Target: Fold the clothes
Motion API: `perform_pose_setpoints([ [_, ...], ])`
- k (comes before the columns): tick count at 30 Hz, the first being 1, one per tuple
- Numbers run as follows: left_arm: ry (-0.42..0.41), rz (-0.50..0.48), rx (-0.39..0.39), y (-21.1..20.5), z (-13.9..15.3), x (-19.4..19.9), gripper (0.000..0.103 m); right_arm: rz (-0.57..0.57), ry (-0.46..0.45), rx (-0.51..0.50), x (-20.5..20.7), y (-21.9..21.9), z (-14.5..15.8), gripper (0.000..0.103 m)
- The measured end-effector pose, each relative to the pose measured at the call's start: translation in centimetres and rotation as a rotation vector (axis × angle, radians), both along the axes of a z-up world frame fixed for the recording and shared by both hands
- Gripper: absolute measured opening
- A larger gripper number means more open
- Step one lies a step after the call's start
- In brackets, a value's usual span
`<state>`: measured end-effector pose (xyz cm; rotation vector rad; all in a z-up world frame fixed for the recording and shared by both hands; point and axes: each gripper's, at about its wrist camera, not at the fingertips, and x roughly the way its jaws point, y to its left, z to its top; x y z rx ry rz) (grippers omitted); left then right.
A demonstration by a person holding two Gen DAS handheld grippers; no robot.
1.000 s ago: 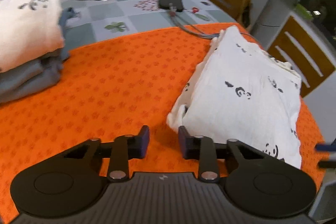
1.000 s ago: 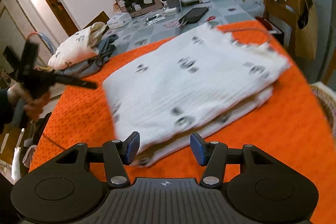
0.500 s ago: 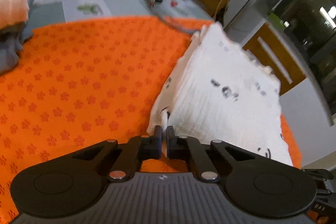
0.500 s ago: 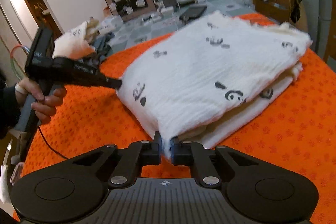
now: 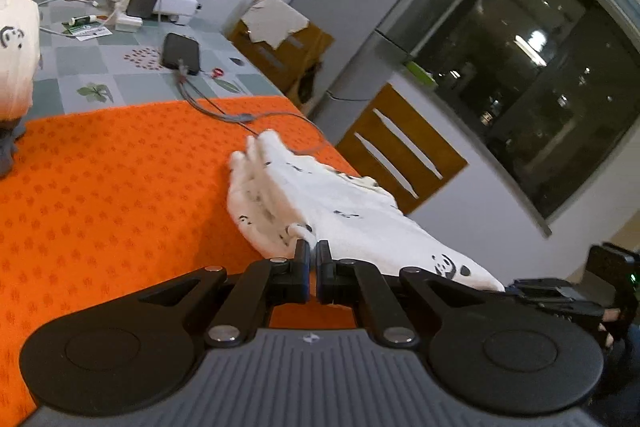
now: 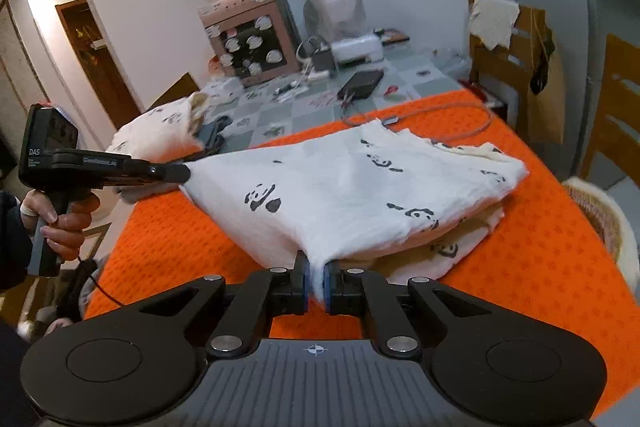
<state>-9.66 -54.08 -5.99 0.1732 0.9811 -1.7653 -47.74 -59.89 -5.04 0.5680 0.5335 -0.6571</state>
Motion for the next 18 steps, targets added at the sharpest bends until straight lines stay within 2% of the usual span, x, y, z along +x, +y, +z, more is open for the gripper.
perform_pose_setpoints([
  [4,0.016,-0.008,0.059,5.1,-0.3,-1.4,0.003,0.041,0.014,0.046,-1.5,3.3,-0.4,0.009],
  [9,0.032,-0.010,0.156,10.4,-1.4,-2.7,0.003,0.067,0.001,0.166,-2.8,7.3,-2.4,0.009],
  [12,0.029,-0.002,0.166,11.5,-1.2,-3.3,0.003,0.071,-0.009,0.208,-3.6,8.9,-3.0,0.009],
  [18,0.019,0.015,0.087,9.5,1.3,-3.6,0.003,0.064,-0.048,0.193,-4.2,7.8,-1.7,0.010],
])
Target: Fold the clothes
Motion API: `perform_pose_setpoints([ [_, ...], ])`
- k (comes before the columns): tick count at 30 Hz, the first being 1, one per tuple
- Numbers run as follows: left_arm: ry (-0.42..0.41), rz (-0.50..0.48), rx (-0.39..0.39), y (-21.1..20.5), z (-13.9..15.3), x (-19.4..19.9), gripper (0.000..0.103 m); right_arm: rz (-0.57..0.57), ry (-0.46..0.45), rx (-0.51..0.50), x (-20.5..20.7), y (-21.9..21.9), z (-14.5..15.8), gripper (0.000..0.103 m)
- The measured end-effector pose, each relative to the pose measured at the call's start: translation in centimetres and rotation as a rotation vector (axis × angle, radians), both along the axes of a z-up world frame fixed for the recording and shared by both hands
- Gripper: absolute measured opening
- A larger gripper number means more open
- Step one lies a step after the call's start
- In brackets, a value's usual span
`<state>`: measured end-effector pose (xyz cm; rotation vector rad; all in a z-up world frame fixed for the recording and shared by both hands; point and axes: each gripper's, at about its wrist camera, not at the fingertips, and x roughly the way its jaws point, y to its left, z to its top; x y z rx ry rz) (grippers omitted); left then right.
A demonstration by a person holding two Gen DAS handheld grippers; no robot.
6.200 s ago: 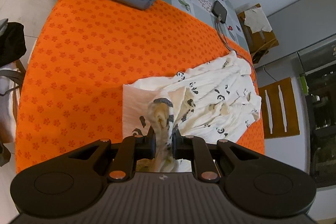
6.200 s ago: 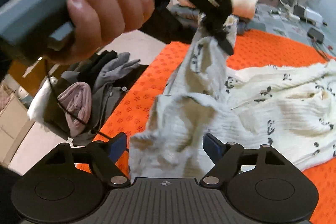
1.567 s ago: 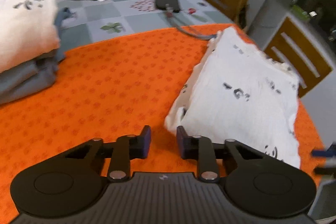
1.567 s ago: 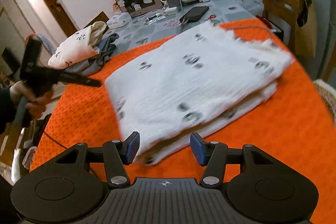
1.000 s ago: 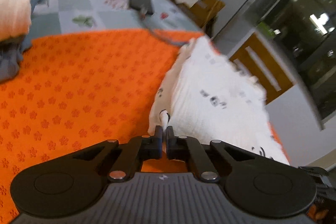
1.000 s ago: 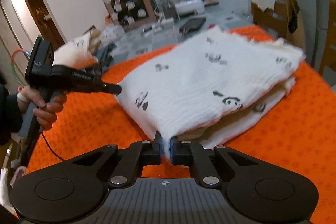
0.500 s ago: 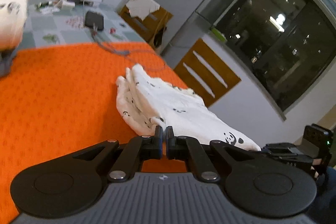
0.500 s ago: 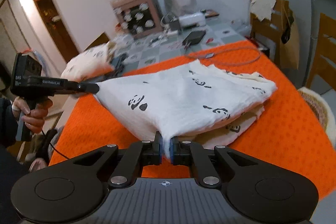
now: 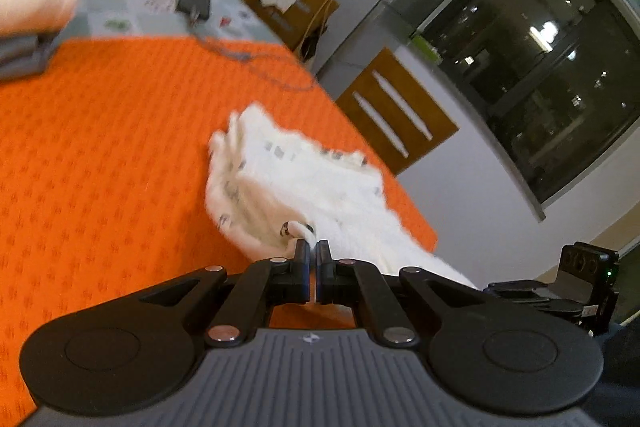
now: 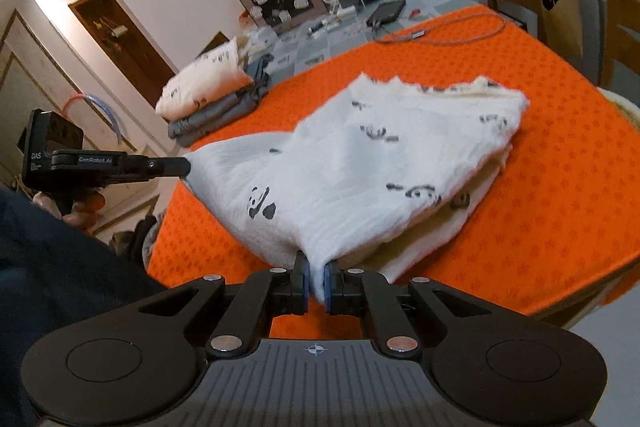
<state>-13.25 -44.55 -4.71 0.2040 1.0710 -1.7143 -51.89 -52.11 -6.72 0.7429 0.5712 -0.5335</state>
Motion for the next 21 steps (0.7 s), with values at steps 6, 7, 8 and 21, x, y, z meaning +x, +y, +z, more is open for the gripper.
perform_pose_setpoints([
  [6,0.010,0.060,-0.046,-3.4,1.8,0.0,0.003,-0.011,-0.045,0.008,-0.3,-4.0,1.5,0.010],
  [7,0.015,0.075,-0.050,-4.0,2.0,0.0,0.003,-0.022,-0.059,0.016,-0.5,-4.8,1.8,0.010],
  [8,0.018,0.088,-0.056,-4.7,2.4,0.0,0.003,-0.035,-0.073,0.022,-0.6,-5.6,2.1,0.010],
  [21,-0.069,0.189,-0.034,-19.1,1.7,-2.0,0.003,-0.264,-0.126,0.137,-0.6,-19.2,0.4,0.010],
])
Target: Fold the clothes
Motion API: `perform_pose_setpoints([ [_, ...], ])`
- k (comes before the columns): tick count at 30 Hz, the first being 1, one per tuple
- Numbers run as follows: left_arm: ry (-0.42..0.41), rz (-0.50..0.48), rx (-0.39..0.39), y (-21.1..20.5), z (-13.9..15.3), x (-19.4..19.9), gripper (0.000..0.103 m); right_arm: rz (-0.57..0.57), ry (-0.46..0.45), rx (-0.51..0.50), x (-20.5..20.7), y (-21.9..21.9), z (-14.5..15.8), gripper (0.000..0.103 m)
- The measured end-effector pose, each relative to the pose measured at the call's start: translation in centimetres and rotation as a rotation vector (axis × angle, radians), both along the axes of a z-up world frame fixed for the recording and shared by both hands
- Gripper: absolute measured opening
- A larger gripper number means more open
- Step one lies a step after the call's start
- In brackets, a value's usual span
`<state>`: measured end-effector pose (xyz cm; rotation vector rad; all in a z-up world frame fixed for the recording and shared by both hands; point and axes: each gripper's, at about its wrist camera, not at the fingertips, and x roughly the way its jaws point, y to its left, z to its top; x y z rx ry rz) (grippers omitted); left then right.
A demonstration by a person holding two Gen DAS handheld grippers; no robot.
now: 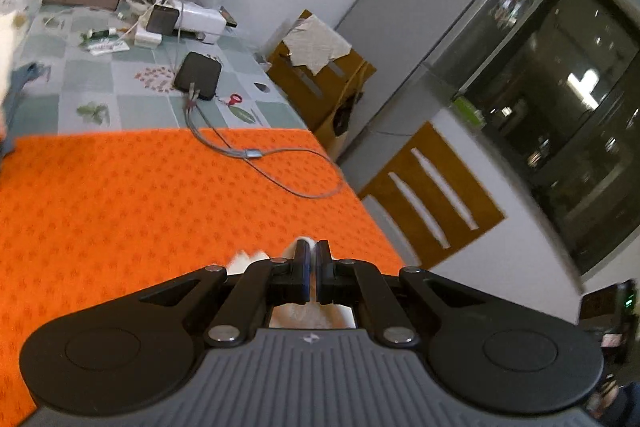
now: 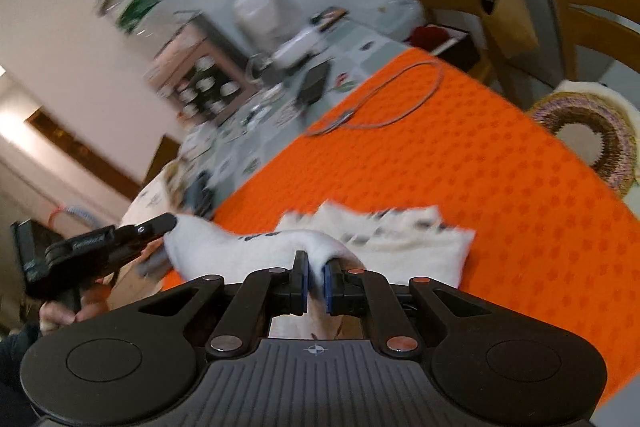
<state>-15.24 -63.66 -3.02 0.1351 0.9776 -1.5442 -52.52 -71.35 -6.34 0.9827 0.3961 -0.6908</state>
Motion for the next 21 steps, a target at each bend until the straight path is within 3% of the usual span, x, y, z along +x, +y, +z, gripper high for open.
perform_pose_setpoints([
  [7,-0.063,0.014,0.113,-7.4,-5.5,-0.3,0.003,-0.062,0.038,0.057,0.7,-5.7,-4.9,0.010],
  [12,-0.105,0.003,0.178,-9.7,-9.1,-0.5,0.004,-0.099,0.071,0.094,1.4,-7.0,-8.3,0.011],
  [16,-0.103,-0.003,0.184,-10.3,-10.7,0.0,0.006,-0.100,0.127,0.048,2.4,-6.7,-9.3,0.014],
  [19,-0.071,0.006,0.157,-9.7,-9.7,0.7,0.009,-0.122,0.134,0.030,2.4,-6.2,-8.9,0.020],
  [21,-0.077,0.009,0.130,-8.9,-8.2,1.1,0.013,-0.143,0.138,0.011,2.1,-5.7,-8.0,0.036],
])
